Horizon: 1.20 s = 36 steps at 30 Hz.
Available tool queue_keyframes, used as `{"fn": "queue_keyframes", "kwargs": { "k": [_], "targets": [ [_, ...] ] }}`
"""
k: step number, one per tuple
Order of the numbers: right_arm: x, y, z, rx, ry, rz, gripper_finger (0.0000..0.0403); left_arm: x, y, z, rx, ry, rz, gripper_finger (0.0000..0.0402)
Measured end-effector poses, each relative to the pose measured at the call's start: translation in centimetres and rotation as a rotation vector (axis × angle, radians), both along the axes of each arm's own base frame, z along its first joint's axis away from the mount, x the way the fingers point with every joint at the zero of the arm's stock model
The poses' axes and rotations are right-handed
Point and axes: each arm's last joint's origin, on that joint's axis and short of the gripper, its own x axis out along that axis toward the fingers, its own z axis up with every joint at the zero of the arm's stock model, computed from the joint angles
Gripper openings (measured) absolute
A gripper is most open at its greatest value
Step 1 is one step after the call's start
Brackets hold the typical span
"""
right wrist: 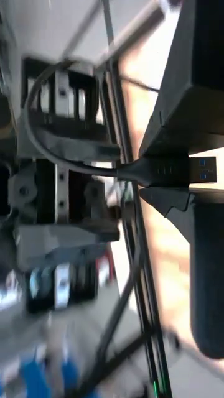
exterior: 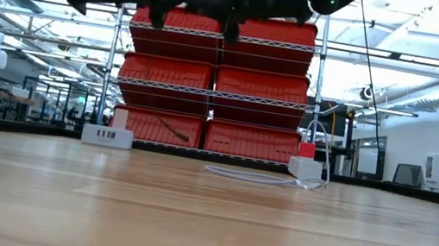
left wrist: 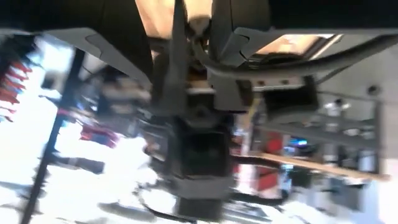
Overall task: Insert USB
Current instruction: Insert the black charger cable into the orange charger adapter
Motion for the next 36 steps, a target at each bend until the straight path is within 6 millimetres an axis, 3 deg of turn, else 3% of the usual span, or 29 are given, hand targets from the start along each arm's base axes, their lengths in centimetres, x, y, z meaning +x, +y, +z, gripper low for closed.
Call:
{"fn": "queue_keyframes", "kwargs": {
  "k": [6, 12, 32, 36],
  "targets": [
    [-0.2, -0.1, 0.8, 0.080, -0.084, 0.205, 0.0034, -0.3, 0.0, 0.0, 0.124, 0.008, -0.151, 0.0157],
    [-0.3, 0.0, 1.6, 0.098, -0.147, 0.296, 0.0034, -1.1, 0.2, 0.7, 0.184, -0.028, -0.140, 0.0157],
    [-0.1, 0.0, 1.4, 0.093, -0.143, 0.302, 0.0034, 1.0, -1.1, 0.5, 0.149, -0.126, -0.181, 0.0156],
    [-0.1, 0.1, 1.3, 0.093, -0.142, 0.302, 0.0034, 1.0, -1.2, 0.6, 0.150, -0.128, -0.183, 0.0132]
  ]
}}
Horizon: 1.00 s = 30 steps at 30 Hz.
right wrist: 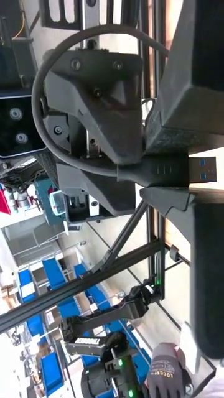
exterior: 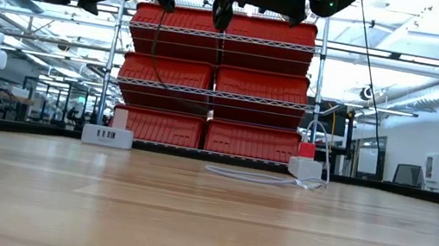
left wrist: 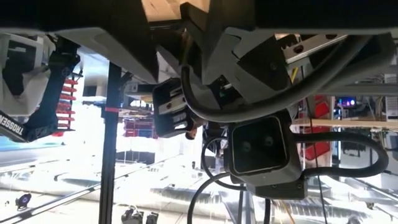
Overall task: Insert USB
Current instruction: Insert the black charger cable into the orange charger adapter
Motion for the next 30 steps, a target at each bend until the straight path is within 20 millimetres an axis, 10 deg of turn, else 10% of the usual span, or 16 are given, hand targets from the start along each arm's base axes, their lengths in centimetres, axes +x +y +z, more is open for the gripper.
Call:
{"fn": "queue_keyframes", "kwargs": {
  "k": [8, 30],
  "targets": [
    [0.0, 0.1, 0.0, 0.001, 0.000, 0.014, 0.0034, 0.1, -0.3, 0.0, 0.066, -0.021, 0.015, 0.0016],
    [-2.8, -3.7, -1.3, -0.068, 0.242, -0.170, 0.0166, -0.8, 2.2, -0.5, 0.014, 0.047, 0.239, 0.0008]
  ]
}}
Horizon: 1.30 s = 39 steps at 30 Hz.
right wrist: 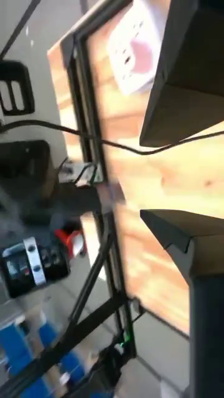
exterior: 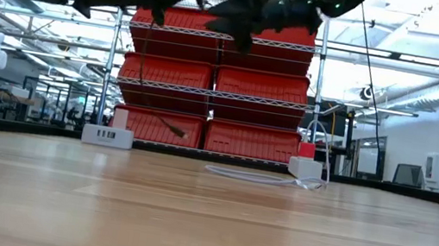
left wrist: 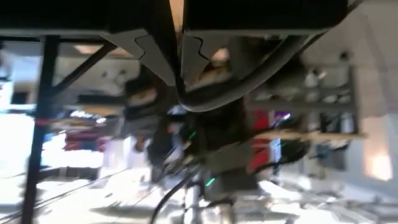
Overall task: Insert USB
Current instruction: Insert the black charger cable into the orange charger adapter
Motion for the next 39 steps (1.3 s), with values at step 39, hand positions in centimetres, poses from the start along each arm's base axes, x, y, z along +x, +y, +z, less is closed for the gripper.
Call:
{"fn": "queue_keyframes", "kwargs": {
  "k": [39],
  "targets": [
    [-4.5, 1.6, -7.8, 0.020, 0.215, -0.212, 0.0151, -5.1, 1.3, -6.7, -0.400, 0.588, 0.889, 0.0007]
  ]
}}
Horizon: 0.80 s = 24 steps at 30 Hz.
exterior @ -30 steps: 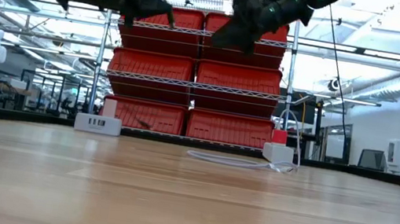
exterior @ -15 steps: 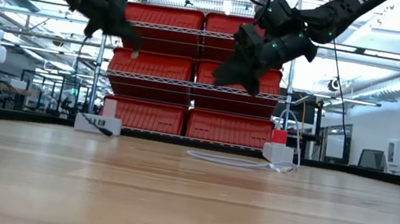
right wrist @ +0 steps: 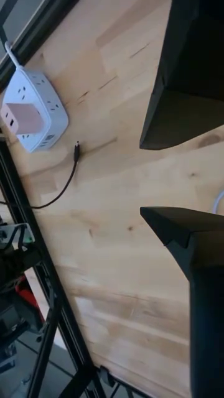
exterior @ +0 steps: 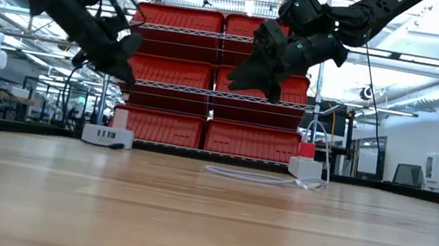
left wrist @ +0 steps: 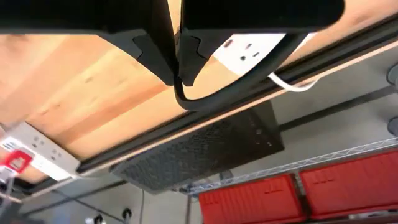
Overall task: Insert USB
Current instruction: Insert the black charger cable into the orange charger adapter
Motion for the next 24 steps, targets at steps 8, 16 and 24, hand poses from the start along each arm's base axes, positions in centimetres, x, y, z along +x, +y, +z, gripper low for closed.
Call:
{"fn": "queue_keyframes", "kwargs": {
  "k": [8, 16, 24],
  "targets": [
    [0.0, 0.0, 0.0, -0.011, -0.007, 0.005, 0.0151, -1.3, 0.6, -1.8, 0.038, -0.065, 0.032, 0.0007],
    [0.1, 0.0, 0.1, -0.015, -0.020, 0.007, 0.0151, -1.6, 0.9, -2.0, 0.045, -0.072, 0.007, 0.0007],
    [0.1, 0.0, 0.2, -0.016, -0.024, 0.008, 0.0151, -1.2, 1.3, -2.6, 0.034, -0.063, 0.001, 0.0007]
  ]
}}
